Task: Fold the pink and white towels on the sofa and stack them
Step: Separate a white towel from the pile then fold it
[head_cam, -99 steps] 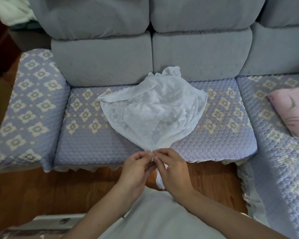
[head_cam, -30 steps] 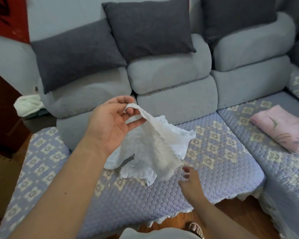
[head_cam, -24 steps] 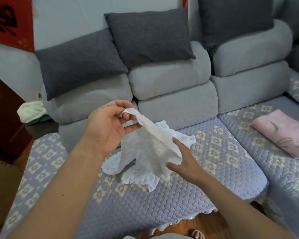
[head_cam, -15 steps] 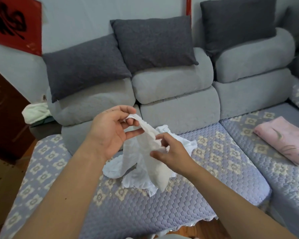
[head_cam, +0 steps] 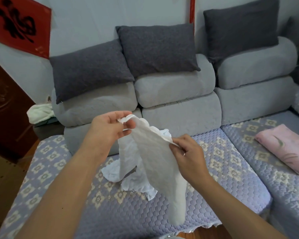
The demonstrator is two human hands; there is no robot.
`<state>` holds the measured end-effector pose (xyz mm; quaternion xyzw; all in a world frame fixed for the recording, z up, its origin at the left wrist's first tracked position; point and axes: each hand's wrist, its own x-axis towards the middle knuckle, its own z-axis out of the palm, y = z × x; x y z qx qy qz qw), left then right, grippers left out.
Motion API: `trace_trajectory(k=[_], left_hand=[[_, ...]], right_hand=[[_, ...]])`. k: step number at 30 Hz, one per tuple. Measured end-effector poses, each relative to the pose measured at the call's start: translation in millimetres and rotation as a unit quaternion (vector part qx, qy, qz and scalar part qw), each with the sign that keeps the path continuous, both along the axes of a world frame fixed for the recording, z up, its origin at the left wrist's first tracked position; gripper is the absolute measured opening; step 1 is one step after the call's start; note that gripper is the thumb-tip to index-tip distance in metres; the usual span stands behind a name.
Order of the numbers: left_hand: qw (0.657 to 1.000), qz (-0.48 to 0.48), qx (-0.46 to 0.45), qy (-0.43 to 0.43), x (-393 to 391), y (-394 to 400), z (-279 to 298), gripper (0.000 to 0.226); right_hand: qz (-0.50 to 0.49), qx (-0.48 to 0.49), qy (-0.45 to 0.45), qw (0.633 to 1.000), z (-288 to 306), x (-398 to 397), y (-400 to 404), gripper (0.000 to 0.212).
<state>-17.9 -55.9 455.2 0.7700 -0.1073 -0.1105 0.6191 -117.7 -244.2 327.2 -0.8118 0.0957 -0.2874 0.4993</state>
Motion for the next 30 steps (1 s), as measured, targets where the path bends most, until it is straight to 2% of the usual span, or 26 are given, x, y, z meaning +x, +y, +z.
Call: trace_trajectory(k=[2,4,6,10,12,16,18,21,26,30], left_hand=[[0.994,-0.030,0.091,-0.051,-0.8,4.0,-3.4,0.035],[0.982,-0.018,0.161,-0.097,-1.8,6.0,-8.1,0.024],[0.978,0.011,0.173,-0.113,0.4,7.1,-14.0,0.008],[0.960,0.009,0.234,-0.153,2.3,6.2,-22.7,0.012],[0.964,-0.023,0.215,-0.156,1.9,5.5,-23.8,0.013],[0.985,-0.120,0.109,-0.061,-1.7,0.9,-27.6,0.023],[0.983,-0.132,0.111,-0.063,-1.1,-2.3,-31.0,0.020],[0.984,-0.101,0.124,-0.076,1.7,-9.1,-35.5,0.006],[0.983,-0.107,0.151,-0.014,2.7,-18.8,-36.3,0.022],[0.983,-0.122,0.139,0.005,1.1,-19.6,-35.3,0.021]], right_hand=[[-0.011,0.007,0.006,1.000,5.2,1.3,-11.0,0.011],[-0.012,0.026,0.018,0.999,9.7,2.0,-20.8,0.011],[0.011,0.067,0.031,0.997,15.9,0.8,-29.2,0.013],[0.122,0.186,0.071,0.972,26.1,-7.5,-42.3,0.014],[0.150,0.219,0.101,0.959,27.3,-9.5,-48.9,0.013],[0.147,0.202,0.126,0.960,27.8,-7.7,-55.5,0.018],[0.144,0.184,0.137,0.963,26.5,-5.5,-55.4,0.018],[0.163,0.211,0.144,0.953,22.4,-3.5,-51.2,0.026],[0.213,0.239,0.173,0.931,16.4,-1.6,-43.5,0.020],[0.230,0.210,0.221,0.924,21.4,-1.2,-43.1,0.008]])
